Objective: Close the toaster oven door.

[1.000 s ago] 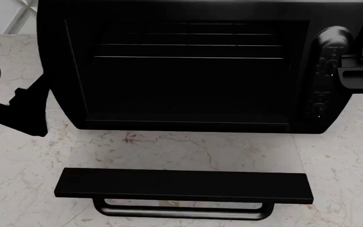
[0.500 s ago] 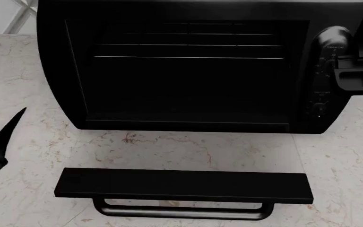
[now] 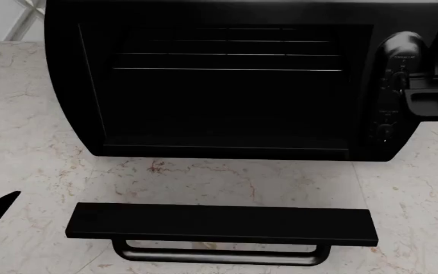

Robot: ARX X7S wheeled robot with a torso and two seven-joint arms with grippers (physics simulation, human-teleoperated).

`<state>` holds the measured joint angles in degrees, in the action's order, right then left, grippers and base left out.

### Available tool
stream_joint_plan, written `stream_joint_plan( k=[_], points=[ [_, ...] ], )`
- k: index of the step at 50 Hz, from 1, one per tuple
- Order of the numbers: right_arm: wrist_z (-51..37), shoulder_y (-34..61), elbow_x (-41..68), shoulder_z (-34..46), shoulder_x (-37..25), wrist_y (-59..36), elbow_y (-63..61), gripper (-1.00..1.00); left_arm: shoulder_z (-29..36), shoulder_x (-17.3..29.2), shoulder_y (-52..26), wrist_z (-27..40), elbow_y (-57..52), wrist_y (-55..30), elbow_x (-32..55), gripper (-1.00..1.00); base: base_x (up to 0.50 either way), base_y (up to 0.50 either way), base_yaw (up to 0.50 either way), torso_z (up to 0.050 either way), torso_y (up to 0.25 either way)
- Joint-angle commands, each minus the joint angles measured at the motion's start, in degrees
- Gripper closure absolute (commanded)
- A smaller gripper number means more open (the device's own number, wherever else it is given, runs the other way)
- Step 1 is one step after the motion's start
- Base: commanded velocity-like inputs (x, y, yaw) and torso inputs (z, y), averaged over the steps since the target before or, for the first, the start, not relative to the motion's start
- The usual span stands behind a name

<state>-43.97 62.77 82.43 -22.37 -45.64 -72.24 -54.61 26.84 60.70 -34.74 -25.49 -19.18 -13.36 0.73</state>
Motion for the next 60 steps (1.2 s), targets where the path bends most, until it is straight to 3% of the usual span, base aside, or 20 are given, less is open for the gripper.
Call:
stream_joint_plan(
  k=[1,33,43,60],
  points=[
    [-0.53,-0.07,0.31,0.49,-0.32,0.52,0.0,-1.0,2.73,1.71,1.97,-0.43,1.86,6.18,-4.44,-1.0,0.0,0.0,0.0,0.0,0.0],
    [-2.65,0.91,2.37,1.75,-2.0,1.73,0.53,-1.0,8.99,-5.58,-2.67,-0.46,11.3,15.1,-13.46,-1.0,0.0,0.0,0.0,0.0,0.0],
    [-2.99,0.32,3.17,0.97,-2.94,2.24,0.46,-1.0,11.17,-6.39,-6.32,-0.1,16.83,20.69,-18.9,-1.0,0.0,0.0,0.0,0.0,0.0],
    [-3.84,0.46,3.84,1.59,-3.66,2.78,0.39,-1.0,13.54,-7.21,-6.38,-0.29,20.39,23.28,-21.28,-1.0,0.0,0.0,0.0,0.0,0.0]
  ],
)
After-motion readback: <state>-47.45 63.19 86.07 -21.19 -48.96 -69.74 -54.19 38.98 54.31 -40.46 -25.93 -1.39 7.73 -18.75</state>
